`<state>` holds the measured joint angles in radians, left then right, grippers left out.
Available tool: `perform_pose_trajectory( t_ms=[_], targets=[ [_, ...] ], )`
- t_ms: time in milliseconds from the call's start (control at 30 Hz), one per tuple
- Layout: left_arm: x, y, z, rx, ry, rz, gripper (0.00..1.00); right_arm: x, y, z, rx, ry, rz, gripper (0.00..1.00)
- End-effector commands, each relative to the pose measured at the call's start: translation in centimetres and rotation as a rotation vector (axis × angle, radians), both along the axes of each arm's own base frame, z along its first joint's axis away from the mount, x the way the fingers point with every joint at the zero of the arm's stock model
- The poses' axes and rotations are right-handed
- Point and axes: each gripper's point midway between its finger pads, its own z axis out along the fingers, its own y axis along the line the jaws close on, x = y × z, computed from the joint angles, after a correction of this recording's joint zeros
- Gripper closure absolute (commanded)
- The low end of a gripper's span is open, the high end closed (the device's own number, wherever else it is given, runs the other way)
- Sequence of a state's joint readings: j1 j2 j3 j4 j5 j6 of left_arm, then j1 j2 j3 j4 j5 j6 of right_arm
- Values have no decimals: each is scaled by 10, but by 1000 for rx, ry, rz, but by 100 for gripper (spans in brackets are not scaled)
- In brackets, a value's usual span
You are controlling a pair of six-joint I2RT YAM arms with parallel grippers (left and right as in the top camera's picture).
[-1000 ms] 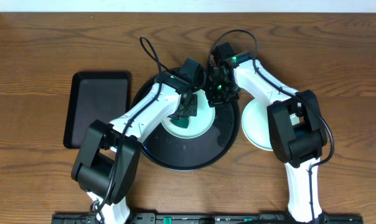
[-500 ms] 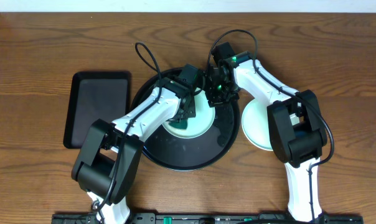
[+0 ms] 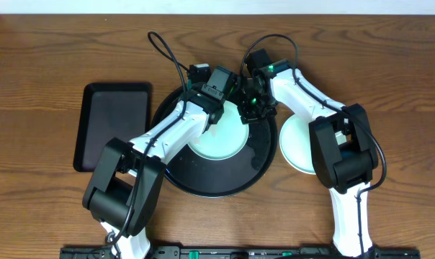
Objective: Clean dirty plates on tray and stack at the side
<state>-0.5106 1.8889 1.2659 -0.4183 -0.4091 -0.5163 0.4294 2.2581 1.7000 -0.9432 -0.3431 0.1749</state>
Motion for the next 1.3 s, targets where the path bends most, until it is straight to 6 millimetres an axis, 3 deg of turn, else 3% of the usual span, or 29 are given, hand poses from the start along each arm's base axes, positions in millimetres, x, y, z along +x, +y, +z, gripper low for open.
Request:
perform_pose_trajectory(
  t_ms=[0,167,333,500,700,867,1067,1267],
  targets=[
    [12,14,52,9,-69,15,93,-11,-3,-23,-47,52,1,99],
    [2,37,94,-122,-40,36,93,-9,-3,-22,-45,46,1,99],
    [-12,56,96,-263,50,54,92,-6,-7,-5,-64,7,-2,99],
    [-22,74,77,-257,129,102,92,8,-15,45,-126,-157,-2,99],
    [-25,75,65,-252,158,116,93,18,-38,109,-326,-395,-82,99],
    [-25,75,63,-252,161,118,93,10,-57,167,-528,-603,-119,99],
    [-25,75,63,-252,161,118,92,-1,-60,227,-746,-871,-148,99],
    [-25,75,63,-252,162,118,92,-15,-50,264,-900,-1061,-131,99]
  ],
)
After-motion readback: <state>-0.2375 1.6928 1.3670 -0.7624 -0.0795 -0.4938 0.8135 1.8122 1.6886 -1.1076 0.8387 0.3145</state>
